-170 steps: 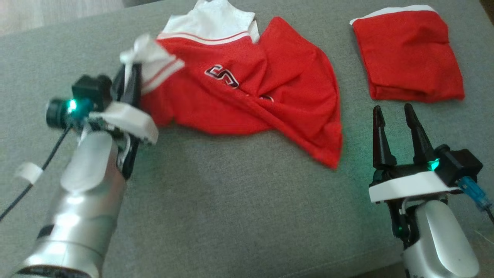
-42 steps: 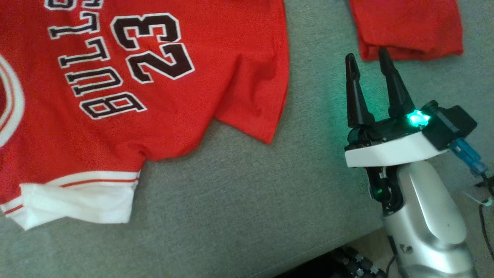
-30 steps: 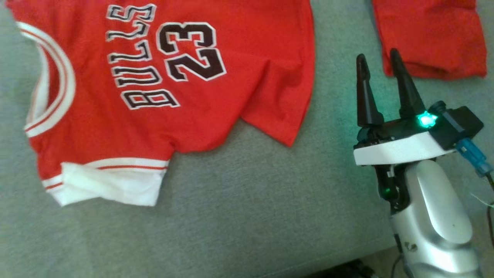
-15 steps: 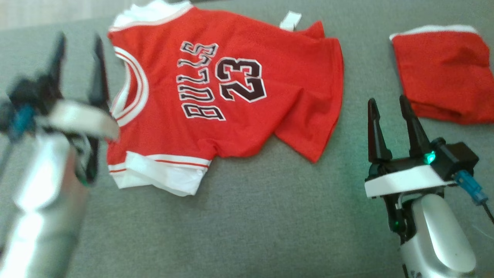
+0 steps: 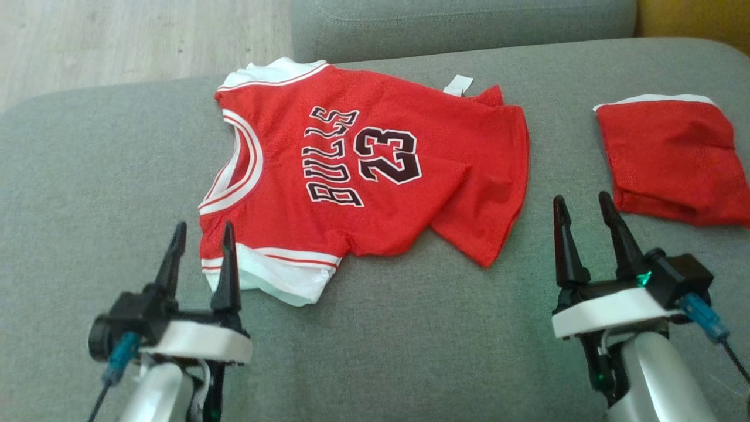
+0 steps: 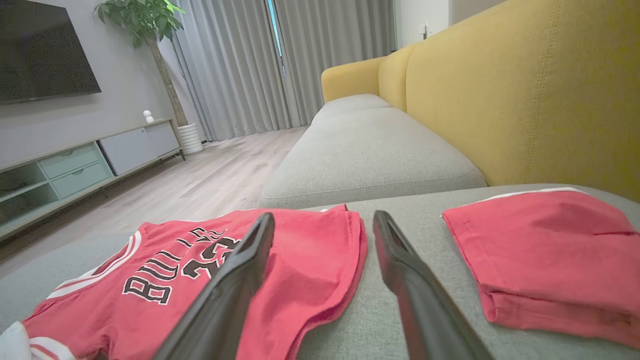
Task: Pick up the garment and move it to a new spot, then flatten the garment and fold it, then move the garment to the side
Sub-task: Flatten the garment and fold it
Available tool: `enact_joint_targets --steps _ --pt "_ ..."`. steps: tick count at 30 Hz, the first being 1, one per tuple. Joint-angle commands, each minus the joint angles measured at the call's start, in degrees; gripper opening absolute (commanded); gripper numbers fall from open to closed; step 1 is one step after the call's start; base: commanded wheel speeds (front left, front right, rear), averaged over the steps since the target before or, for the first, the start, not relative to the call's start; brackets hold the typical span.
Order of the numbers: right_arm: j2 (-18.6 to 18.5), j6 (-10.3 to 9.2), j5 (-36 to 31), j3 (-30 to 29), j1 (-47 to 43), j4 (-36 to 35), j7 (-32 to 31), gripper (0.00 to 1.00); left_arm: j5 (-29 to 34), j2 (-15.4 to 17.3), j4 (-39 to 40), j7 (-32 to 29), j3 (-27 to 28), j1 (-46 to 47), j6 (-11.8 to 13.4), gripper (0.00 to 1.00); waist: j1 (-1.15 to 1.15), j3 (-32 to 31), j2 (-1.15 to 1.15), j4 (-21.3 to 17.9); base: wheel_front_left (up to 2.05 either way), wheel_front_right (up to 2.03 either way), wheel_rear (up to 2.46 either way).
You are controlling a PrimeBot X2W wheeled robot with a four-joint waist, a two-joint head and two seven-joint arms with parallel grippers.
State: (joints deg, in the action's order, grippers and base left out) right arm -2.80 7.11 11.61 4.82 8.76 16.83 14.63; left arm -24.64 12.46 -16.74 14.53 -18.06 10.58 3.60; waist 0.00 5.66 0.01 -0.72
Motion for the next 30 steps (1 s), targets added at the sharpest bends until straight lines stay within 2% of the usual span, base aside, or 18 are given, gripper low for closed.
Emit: enact_joint_targets --steps 1,11,30 --pt "-0.1 0.37 0.1 1.3 0.6 -1.4 0.4 1.0 0.7 0.7 2.1 0.5 3.0 1.7 0.3 1.0 0.0 -0.2 -0.01 0.1 0.0 0.0 0.0" --pt "-0.1 0.37 -0.2 2.1 1.0 0.0 0.4 1.0 1.8 -0.1 -1.1 0.1 3.5 0.4 -0.9 1.0 0.0 -0.6 -0.01 0.3 0.0 0.0 0.0" --pt "-0.1 0.37 0.6 3.1 2.9 -0.3 0.4 1.0 -3.7 -2.2 -14.1 -10.7 2.7 8.9 -3.2 1.0 0.0 3.9 -0.01 -2.0 0.0 0.0 0.0"
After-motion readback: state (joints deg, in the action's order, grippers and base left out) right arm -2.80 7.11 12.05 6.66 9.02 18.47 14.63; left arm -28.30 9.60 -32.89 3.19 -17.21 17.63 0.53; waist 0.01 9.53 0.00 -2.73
